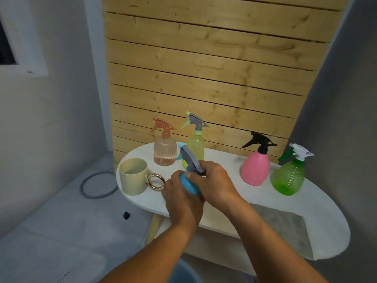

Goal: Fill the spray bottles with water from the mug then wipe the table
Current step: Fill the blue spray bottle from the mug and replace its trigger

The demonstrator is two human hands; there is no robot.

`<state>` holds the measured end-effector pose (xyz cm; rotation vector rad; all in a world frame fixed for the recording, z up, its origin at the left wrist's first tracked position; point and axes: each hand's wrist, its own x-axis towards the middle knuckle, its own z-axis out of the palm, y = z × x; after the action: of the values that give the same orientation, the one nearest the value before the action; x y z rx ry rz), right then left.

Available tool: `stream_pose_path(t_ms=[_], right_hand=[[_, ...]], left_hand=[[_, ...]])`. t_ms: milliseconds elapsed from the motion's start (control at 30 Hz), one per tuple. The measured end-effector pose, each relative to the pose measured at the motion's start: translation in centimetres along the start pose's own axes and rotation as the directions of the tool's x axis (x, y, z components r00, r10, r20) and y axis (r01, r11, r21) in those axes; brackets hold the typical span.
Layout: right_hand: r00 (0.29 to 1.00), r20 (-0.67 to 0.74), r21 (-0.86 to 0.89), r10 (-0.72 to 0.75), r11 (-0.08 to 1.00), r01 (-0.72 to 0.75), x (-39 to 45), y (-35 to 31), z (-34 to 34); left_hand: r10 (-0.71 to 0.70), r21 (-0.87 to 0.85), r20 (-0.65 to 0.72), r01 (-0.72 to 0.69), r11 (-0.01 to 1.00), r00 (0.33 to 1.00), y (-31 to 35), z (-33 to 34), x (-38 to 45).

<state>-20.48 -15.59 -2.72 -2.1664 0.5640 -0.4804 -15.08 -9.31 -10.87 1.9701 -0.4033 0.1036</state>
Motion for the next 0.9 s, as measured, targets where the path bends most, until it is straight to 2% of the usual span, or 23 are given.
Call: stream_pose_path(t_ms=[133,233,333,400,600,667,700,800,867,900], right_hand=[[0.999,0.032,0.030,-0.020,0.999,0.019,1.0,1.5,-0.7],[0.996,0.085,0.111,-0.004,0.994,-0.006,1.6,2.2,-1.5],[0.993,0.114,0.108,-0.018,0.994,0.006,2.0,2.4,-2.2],[0.993,0.117,0.105,-0.022,0.994,0.010,2.0,2.4,-2.3],[0.998,0.055,0.004,-0.041,0.999,0.041,1.6,2.3,-2.2],[0.997,0.056,-0.017,-0.057,0.998,0.058,1.5,2.4,-2.7],[0.996,0.065,-0.013,-0.057,0.998,0.058,1.5,2.5,-2.9],[0.993,0.110,0.017,-0.050,0.999,0.048,1.5,2.8,-3.5],[0.990,0.132,0.029,-0.052,0.998,0.048,1.4,2.8,-3.7],[0.989,0.137,0.024,-0.053,0.998,0.050,1.4,2.8,-3.8]], left_hand=[[-0.057,-0.030,0.012,0.058,0.998,0.998,0.4,1.1,0.6],[-0.117,-0.120,0.169,0.138,0.983,0.979,0.1,0.3,0.7],[-0.037,-0.146,0.357,0.095,0.985,0.933,-1.3,-1.2,0.8],[-0.014,-0.142,0.427,0.082,0.986,0.904,-2.2,-2.2,1.2],[0.008,0.132,0.326,-0.053,0.990,0.946,-1.8,-2.1,1.4],[0.009,0.142,0.319,-0.058,0.988,0.948,-1.3,-1.9,1.0],[-0.001,0.093,0.343,-0.032,0.995,0.939,-1.2,-2.0,1.1],[-0.028,-0.168,0.537,0.140,0.976,0.843,-1.4,-2.4,2.0],[-0.002,-0.225,0.648,0.194,0.955,0.762,-1.7,-2.8,2.6],[0.014,-0.225,0.657,0.178,0.958,0.754,-2.0,-2.8,2.9]])
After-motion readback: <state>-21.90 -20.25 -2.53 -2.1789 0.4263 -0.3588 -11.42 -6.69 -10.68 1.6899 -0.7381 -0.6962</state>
